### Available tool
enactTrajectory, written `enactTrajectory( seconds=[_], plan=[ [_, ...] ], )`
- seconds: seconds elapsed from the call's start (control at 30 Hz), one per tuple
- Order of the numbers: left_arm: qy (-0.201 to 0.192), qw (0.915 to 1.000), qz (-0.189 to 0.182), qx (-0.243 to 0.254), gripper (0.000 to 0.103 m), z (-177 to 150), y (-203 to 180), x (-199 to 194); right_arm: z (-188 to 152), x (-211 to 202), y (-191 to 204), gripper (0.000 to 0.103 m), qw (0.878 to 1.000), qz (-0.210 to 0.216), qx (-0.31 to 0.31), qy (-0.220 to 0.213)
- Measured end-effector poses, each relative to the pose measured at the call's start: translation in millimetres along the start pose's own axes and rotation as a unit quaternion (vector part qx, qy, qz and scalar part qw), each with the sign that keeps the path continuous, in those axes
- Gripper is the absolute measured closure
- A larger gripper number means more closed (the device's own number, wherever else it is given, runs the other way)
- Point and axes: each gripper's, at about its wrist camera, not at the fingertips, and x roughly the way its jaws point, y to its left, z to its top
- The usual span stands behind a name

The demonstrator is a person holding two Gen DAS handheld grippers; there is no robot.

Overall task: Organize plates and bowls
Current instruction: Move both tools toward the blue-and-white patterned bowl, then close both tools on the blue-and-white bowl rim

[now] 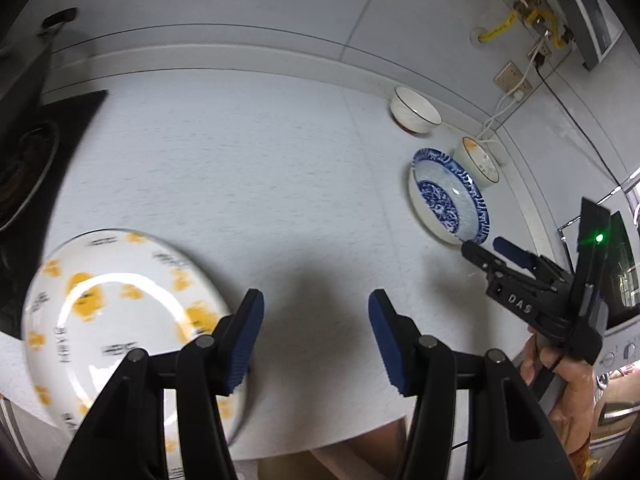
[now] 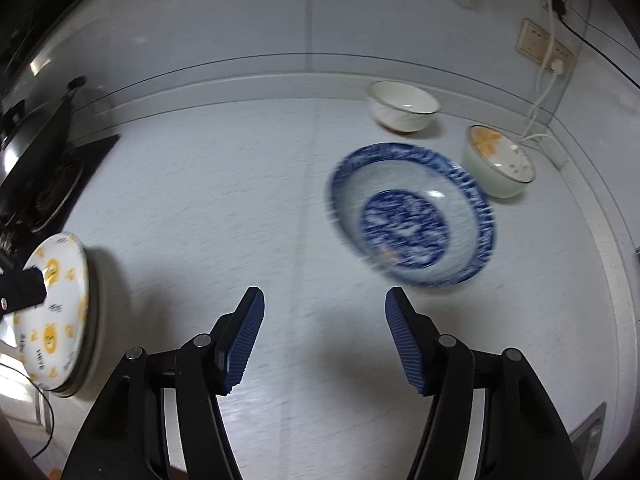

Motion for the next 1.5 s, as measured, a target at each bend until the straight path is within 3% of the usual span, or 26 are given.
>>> enactTrajectory(
  seconds=[0.3, 0.47, 0.63, 0.9, 0.97, 1.03, 1.1, 1.17, 1.23, 1.33, 1.5],
  plan=[
    [0.055, 0.9968, -0.017, -0.056, 0.05, 38.7, -68.3, 94.8, 37.1, 40.1, -103.4, 0.041, 0.998, 0.019, 0.062, 0.024],
    [0.062, 0.996, 0.003, -0.065, 0.05, 65.2, -94.3, 136.7, 45.6, 70.1, -148.4, 0.041, 0.993, 0.053, 0.099, 0.046],
    [0.054, 0.9965, 0.023, -0.059, 0.049, 86.3, -114.2, 163.0, 53.5, 94.1, -164.0, 0.041, 0.989, 0.09, 0.099, 0.06],
    [0.082, 0.9955, 0.017, -0.044, 0.049, 91.7, -128.9, 193.9, 55.3, 115.8, -165.1, 0.041, 0.984, 0.131, 0.093, 0.076],
    [0.086, 0.9955, 0.015, -0.035, 0.051, 90.8, -133.2, 201.1, 54.5, 119.9, -163.6, 0.045, 0.983, 0.135, 0.091, 0.079],
    [0.088, 0.9956, 0.011, -0.029, 0.054, 89.7, -136.8, 206.1, 54.1, 124.6, -162.5, 0.06, 0.983, 0.141, 0.088, 0.085],
    [0.09, 0.9956, 0.005, -0.024, 0.061, 90.1, -139.9, 210.4, 52.2, 128.0, -161.3, 0.069, 0.982, 0.141, 0.085, 0.09],
    [0.094, 0.9954, -0.006, -0.016, 0.075, 90.7, -142.6, 213.7, 49.9, 132.3, -160.3, 0.078, 0.981, 0.146, 0.085, 0.095],
    [0.092, 0.9956, -0.005, -0.014, 0.081, 92.9, -143.8, 216.2, 46.7, 135.9, -160.1, 0.086, 0.979, 0.154, 0.088, 0.097],
    [0.092, 0.995, -0.021, -0.031, 0.089, 96.2, -134.0, 218.1, 46.1, 136.7, -163.5, 0.087, 0.979, 0.154, 0.093, 0.094],
    [0.094, 0.9938, -0.039, -0.043, 0.091, 94.5, -123.5, 216.2, 43.7, 134.1, -165.2, 0.088, 0.979, 0.155, 0.097, 0.095]
  ],
)
